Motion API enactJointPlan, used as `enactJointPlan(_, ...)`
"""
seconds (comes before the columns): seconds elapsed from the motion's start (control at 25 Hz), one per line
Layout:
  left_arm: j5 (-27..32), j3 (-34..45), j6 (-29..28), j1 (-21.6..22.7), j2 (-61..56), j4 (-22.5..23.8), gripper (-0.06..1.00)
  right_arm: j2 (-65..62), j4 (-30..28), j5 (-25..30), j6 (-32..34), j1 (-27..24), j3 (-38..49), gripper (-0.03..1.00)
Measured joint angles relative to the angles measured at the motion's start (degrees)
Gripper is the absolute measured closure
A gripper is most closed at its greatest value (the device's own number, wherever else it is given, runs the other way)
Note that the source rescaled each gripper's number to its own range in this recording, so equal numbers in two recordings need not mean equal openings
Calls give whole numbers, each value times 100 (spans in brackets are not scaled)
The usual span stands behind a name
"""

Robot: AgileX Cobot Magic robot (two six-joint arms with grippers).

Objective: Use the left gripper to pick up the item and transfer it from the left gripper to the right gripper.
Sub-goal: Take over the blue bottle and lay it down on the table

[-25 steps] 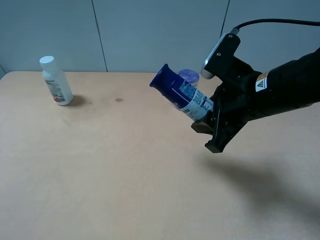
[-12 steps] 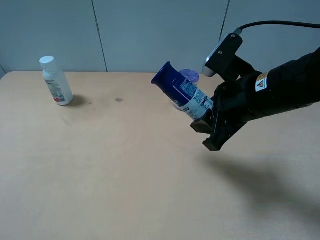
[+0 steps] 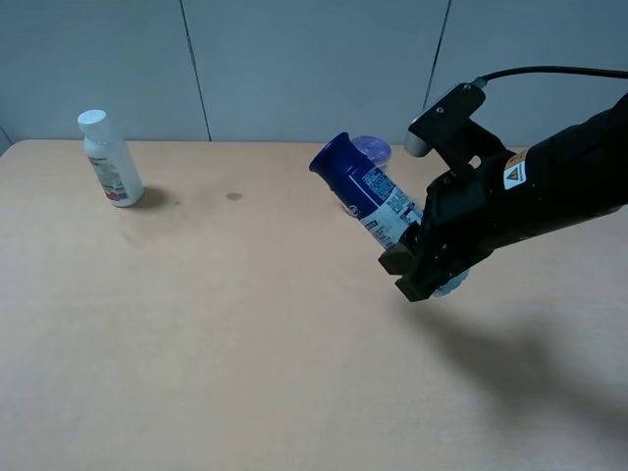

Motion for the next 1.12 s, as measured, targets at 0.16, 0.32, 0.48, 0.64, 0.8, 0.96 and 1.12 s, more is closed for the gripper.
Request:
enactJointPlan(0.16,0,0,0,52,0,-11,-2,0,-135,348,596,0,0,83)
enactJointPlan(0.32,0,0,0,593,0,-13,-2,5,-464,705,1528,0,-68,83)
enactJointPlan(0.48,0,0,0,1400,0,-13,-2,5,-1072,828,2689,0,-301,83)
enactJointPlan(0.64,0,0,0,1801,0,-13,-2,5,-1454,964,3417,-114,-335,83)
enactJointPlan(0.8,0,0,0,1859,0,-13,-2,5,-1505,1087,3554,-684,-335,83)
enactJointPlan(0.96,0,0,0,1866,0,-13,-2,5,-1526,1081,3372,-1408,-340,83)
enactJointPlan(1.12,0,0,0,1866,0,-13,-2,113,-1357,1064,2870,-2010,-340,83)
